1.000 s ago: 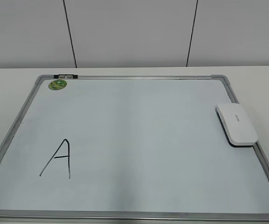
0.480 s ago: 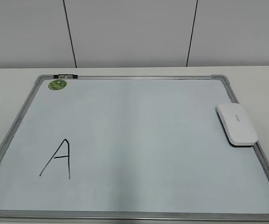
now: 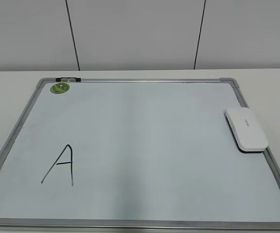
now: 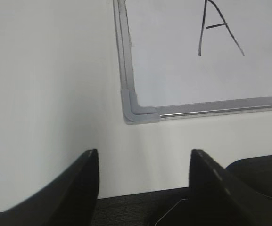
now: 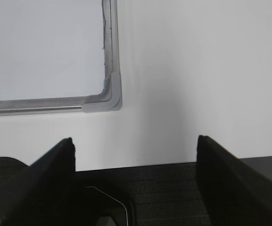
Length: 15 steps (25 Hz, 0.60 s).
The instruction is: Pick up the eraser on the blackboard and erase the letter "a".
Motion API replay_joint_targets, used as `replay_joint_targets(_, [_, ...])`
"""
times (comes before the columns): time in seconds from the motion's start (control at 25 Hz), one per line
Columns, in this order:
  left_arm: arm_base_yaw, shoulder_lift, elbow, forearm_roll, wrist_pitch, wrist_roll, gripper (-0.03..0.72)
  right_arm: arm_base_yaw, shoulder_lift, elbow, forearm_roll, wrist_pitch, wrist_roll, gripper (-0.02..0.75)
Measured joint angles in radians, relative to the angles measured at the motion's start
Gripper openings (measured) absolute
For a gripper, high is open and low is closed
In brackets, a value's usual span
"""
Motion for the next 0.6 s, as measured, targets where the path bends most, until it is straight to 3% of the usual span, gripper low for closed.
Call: replay_joint_targets(0.6, [0.000, 0.000, 0.000, -0.003, 0.000, 0.000, 0.445, 0.000, 0.000, 0.000, -0.002, 0.000, 0.006, 0.588])
